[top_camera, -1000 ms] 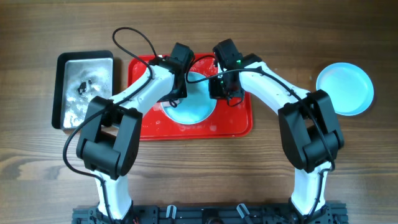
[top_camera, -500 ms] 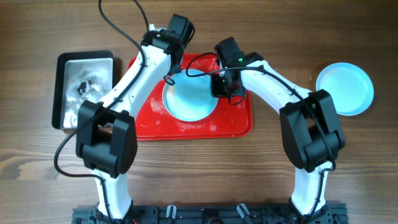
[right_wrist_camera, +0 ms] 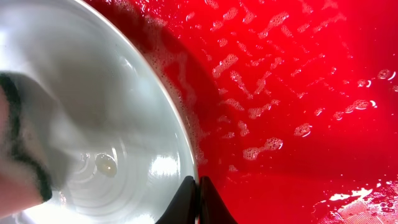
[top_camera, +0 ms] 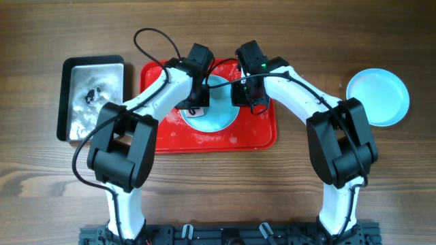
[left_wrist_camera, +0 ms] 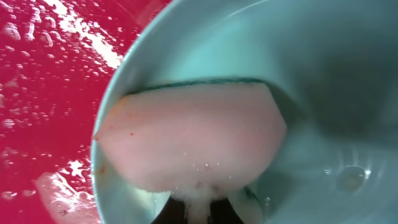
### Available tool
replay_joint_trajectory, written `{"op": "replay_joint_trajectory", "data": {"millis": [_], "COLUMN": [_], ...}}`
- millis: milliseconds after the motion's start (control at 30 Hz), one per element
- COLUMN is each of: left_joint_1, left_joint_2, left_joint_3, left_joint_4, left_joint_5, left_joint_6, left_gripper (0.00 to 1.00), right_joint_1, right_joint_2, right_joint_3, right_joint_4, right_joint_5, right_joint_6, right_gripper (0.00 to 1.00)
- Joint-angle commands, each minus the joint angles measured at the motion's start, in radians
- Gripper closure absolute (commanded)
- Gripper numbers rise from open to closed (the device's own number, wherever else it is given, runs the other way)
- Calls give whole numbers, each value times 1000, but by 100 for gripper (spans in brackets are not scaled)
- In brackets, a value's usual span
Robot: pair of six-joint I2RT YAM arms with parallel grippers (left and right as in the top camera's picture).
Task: Clean dirty plates on tray and stack at the side
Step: 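Scrub the last plate with the sponge in the left gripper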
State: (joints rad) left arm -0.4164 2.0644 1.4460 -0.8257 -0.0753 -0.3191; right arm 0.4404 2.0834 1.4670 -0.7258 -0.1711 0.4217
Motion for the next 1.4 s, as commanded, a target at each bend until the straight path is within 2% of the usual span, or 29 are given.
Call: {"op": "replay_joint_trajectory", "data": {"millis": [0, 167, 300, 433, 533, 567, 600, 767, 933, 1167, 1367], "left_joint_1": [2, 2, -5, -41, -51, -51, -51, -51, -38, 90, 125], "left_joint_2": [31, 30, 28, 14, -4, -3, -3, 0, 0, 0, 0], "left_joint_3": [-40, -23, 59, 149, 152, 150, 140, 30, -119, -137, -137], "left_joint_4": [-40, -58, -85, -161, -162, -149, -124, 42, 171, 80, 35], "left_joint_5": [-316, -617, -641, -505, -247, -104, -24, 105, 112, 87, -202], "left_joint_6": [-40, -59, -63, -63, 2, 42, 70, 70, -9, -35, -59], "left_gripper": [96, 96, 96, 96, 96, 96, 96, 96, 96, 96, 96], "right_joint_1": [-2, -2, -2, -2, -2, -2, -2, -2, -2, -2, -2], "right_joint_2": [19, 19, 19, 19, 19, 19, 19, 19, 19, 19, 19], "right_joint_3": [5, 5, 5, 5, 5, 5, 5, 5, 5, 5, 5], "right_joint_4": [-4, -4, -1, -2, -3, -4, -3, -3, -3, -4, -1], "right_joint_5": [29, 29, 29, 29, 29, 29, 29, 29, 29, 29, 28], "right_joint_6": [-11, -10, -10, -11, -15, -14, -14, -14, -14, -14, -6], "right_gripper": [96, 96, 96, 96, 96, 96, 96, 96, 96, 96, 96]}}
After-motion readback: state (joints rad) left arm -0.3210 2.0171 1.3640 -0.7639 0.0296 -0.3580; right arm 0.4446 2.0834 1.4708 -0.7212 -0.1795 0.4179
